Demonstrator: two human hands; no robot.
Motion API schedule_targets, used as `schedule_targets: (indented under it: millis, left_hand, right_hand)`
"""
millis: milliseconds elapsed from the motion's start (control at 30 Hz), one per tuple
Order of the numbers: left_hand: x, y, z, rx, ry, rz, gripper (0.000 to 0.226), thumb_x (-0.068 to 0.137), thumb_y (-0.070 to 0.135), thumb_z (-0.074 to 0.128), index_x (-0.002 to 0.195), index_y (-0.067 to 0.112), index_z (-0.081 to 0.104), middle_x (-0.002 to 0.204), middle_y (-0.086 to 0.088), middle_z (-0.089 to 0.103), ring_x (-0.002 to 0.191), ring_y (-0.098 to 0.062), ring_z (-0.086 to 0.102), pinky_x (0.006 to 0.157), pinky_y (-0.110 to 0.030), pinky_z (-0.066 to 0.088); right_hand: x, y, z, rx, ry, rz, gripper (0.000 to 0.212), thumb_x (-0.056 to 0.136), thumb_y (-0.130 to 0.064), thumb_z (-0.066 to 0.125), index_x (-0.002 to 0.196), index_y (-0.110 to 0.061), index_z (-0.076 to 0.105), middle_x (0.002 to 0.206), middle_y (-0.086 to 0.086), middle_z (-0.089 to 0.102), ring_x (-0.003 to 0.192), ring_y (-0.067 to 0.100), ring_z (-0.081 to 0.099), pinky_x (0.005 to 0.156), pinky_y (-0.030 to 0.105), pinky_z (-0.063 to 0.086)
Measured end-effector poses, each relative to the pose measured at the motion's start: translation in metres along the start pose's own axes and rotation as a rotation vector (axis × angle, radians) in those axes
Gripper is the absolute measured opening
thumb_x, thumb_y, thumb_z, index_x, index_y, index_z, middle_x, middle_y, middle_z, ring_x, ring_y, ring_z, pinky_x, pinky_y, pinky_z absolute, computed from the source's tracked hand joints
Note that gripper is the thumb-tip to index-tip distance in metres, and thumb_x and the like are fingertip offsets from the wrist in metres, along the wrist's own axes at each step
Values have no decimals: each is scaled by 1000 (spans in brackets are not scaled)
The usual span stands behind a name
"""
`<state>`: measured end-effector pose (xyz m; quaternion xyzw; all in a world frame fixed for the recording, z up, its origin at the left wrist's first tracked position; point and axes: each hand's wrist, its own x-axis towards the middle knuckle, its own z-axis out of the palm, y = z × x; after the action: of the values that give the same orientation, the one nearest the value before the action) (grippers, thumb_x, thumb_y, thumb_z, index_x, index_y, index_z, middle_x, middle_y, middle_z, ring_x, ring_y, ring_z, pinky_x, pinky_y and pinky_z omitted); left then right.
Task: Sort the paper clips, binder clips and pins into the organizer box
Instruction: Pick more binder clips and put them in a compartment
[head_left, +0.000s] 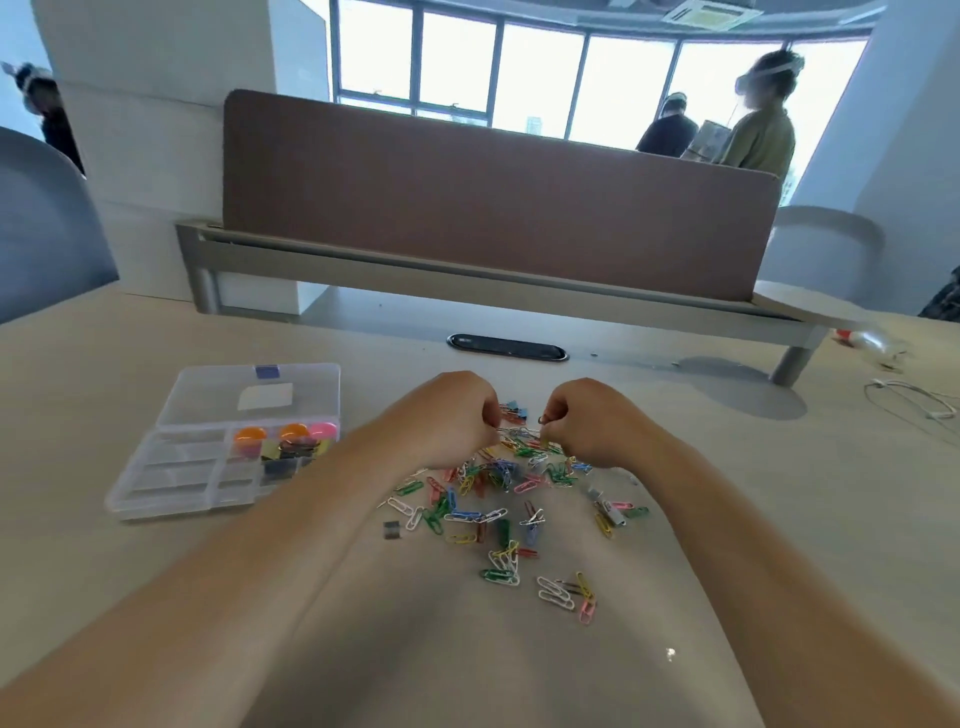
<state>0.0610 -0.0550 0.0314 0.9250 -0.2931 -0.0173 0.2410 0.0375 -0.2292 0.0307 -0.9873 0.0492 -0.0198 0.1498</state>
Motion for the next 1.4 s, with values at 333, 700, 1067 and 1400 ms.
schedule_targets:
  millis: [333,700,1067,1400]
  left_hand:
    - [-65,-64,-53,35,122,-122,15,87,28,66,101,22,66,96,8,60,83,-9,56,59,-18,36]
    - [-115,-138,-99,81,-2,-214,10,84,28,70,93,26,67,87,12,60,80,-8,55,62,-16,38]
    - [-104,-152,-76,66,-43,-99,6,84,23,69,86,19,65,75,11,57,70,-8,52,58,-19,35]
    - [-104,-158,-67,29,18,-77,8,82,28,72,78,22,68,74,7,60,68,-9,55,57,-21,37]
  right_hand:
    - [-13,-104,8,106,-65,-225,19,89,-12,65,106,-14,74,93,-2,68,65,2,55,62,18,41]
    - [14,-188,43,228,-106,-288,13,91,-15,65,97,-9,75,63,-8,56,58,6,53,54,18,38]
    - [28,-197,59,210,-72,-278,9,93,-16,63,90,-13,71,89,5,71,62,7,54,55,17,38]
    - [29,-201,63,190,-87,-310,16,93,-15,61,93,-9,75,71,-2,65,58,5,54,52,17,36]
